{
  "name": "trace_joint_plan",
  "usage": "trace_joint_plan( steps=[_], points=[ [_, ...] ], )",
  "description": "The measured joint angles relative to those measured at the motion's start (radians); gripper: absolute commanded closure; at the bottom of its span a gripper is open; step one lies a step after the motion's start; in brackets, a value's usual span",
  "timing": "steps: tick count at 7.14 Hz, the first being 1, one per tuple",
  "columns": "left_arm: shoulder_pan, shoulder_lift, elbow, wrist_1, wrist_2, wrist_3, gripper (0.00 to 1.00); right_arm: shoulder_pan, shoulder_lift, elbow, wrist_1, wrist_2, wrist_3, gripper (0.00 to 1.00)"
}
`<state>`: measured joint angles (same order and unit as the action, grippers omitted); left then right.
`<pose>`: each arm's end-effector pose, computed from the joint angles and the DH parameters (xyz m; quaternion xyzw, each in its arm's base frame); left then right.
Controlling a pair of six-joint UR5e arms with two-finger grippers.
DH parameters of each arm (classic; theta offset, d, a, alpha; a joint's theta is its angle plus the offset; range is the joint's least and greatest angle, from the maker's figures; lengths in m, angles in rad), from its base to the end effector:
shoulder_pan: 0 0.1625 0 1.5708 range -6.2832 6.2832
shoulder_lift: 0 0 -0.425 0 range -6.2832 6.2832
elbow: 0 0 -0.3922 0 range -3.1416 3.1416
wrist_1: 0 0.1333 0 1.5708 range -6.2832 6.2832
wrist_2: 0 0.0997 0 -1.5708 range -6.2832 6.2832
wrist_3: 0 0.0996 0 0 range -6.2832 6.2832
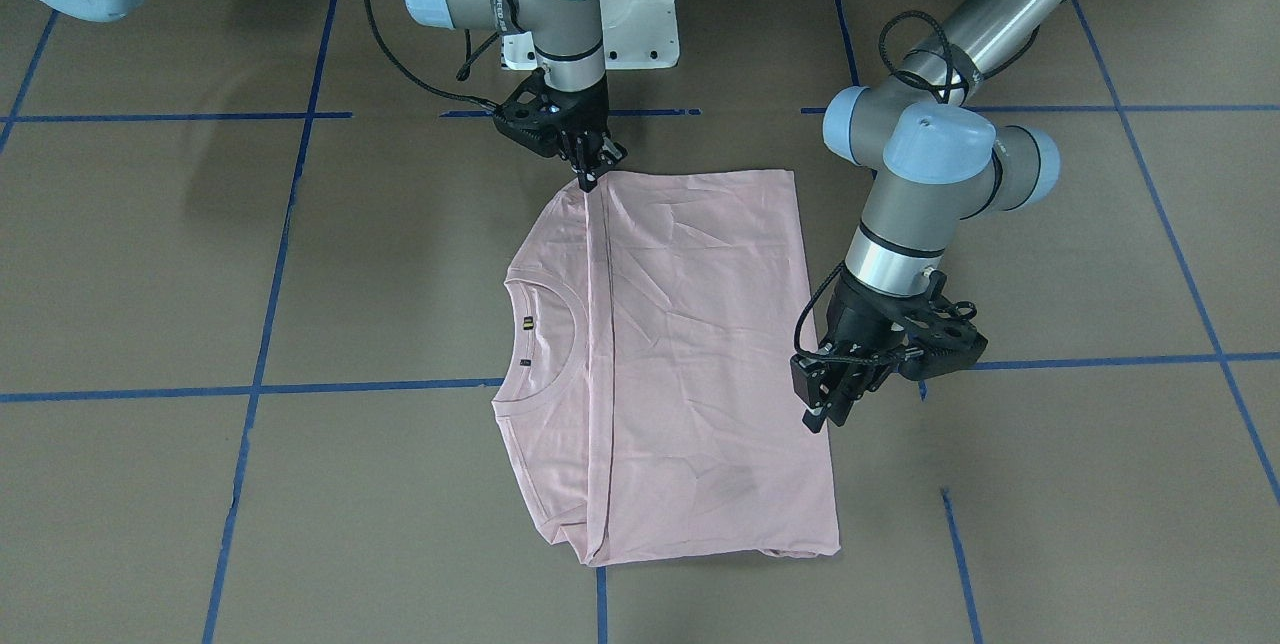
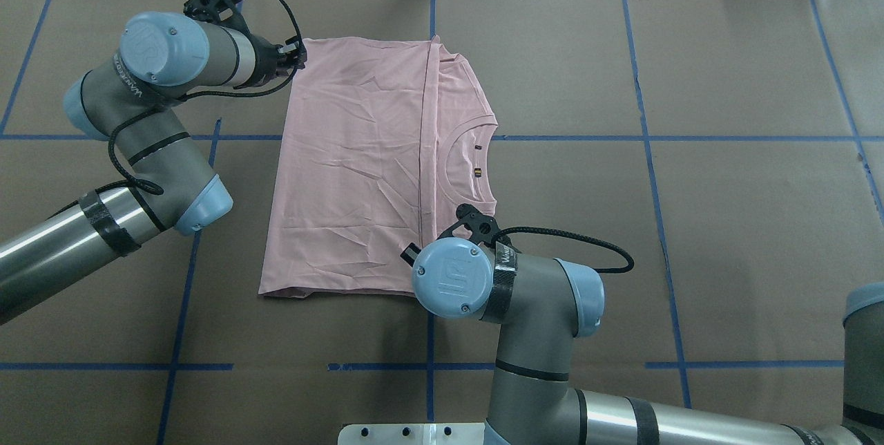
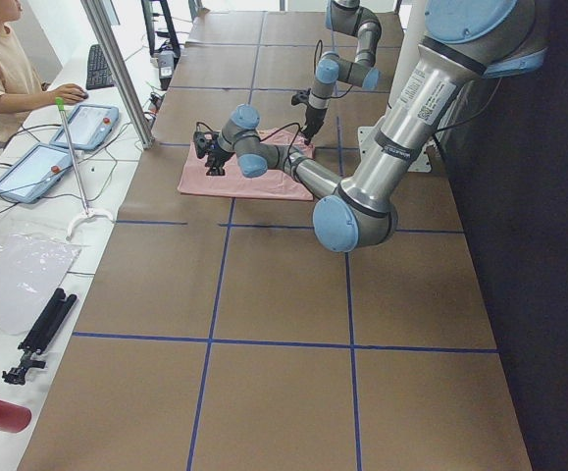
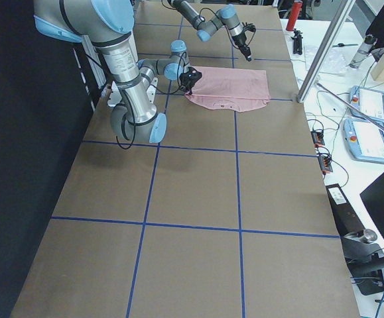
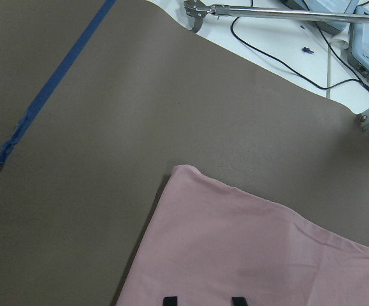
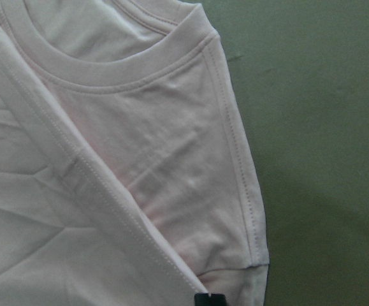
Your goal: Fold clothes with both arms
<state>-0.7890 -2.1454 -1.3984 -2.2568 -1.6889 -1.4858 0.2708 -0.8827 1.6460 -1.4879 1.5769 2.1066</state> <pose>0.4251 -0.6007 0.3233 0.1730 0.4896 -0.2658 0.8123 -0.6332 -0.3135 0.2110 -0.0570 -0.4066 0.3567 0.8392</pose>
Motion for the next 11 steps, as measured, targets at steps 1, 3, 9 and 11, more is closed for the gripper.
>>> trace_joint_plan(
  steps=[1, 3, 9, 11],
  points=[
    [0.001, 0.005, -0.010, 0.003, 0.000, -0.007, 0.60, 0.006, -0.001, 0.007, -0.008, 0.000, -0.003, 1.00],
    [0.003, 0.008, -0.018, 0.006, 0.000, -0.021, 0.60, 0.020, -0.004, 0.037, -0.053, 0.001, -0.007, 1.00],
    [0.012, 0.009, -0.013, 0.006, 0.000, -0.028, 0.60, 0.019, -0.015, 0.018, -0.072, -0.011, -0.016, 0.40],
    [0.015, 0.009, -0.013, 0.006, 0.000, -0.028, 0.60, 0.019, -0.013, 0.016, -0.072, -0.011, -0.020, 0.28]
  ],
)
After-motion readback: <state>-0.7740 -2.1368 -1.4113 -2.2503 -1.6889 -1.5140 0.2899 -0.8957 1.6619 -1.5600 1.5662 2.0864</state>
